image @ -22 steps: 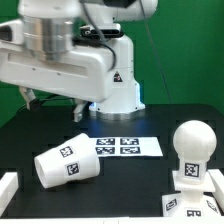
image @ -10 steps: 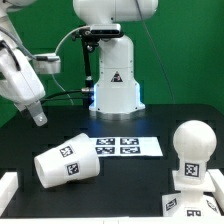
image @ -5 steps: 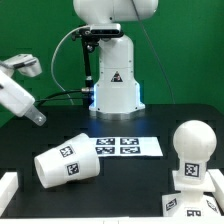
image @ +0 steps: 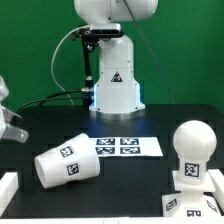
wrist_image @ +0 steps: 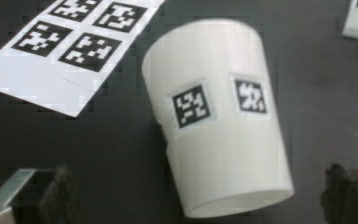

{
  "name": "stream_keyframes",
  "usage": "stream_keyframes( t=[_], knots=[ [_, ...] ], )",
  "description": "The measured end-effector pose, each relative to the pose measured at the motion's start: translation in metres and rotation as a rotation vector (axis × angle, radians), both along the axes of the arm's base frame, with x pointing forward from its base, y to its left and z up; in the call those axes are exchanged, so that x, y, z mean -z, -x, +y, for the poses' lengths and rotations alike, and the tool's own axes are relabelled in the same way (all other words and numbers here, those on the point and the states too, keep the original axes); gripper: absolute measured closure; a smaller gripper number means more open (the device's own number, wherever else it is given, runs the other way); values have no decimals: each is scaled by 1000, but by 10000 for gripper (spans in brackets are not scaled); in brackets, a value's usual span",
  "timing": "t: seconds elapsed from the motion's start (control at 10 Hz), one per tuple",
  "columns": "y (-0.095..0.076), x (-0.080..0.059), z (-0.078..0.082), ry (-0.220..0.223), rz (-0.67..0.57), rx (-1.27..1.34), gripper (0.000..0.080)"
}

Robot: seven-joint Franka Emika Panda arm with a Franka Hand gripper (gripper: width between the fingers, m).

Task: Assemble lamp

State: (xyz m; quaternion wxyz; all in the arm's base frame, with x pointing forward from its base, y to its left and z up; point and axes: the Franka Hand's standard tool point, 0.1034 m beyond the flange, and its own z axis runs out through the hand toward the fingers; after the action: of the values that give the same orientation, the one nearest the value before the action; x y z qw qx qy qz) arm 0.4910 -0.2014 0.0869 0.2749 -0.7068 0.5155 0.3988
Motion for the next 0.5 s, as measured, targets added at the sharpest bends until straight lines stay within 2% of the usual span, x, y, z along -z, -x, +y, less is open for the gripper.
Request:
stream_keyframes(
  t=[0.1,0.5],
  knots=[
    [4,10,0,-9,12,16,100],
    [5,11,0,-9,14,15,100]
  ],
)
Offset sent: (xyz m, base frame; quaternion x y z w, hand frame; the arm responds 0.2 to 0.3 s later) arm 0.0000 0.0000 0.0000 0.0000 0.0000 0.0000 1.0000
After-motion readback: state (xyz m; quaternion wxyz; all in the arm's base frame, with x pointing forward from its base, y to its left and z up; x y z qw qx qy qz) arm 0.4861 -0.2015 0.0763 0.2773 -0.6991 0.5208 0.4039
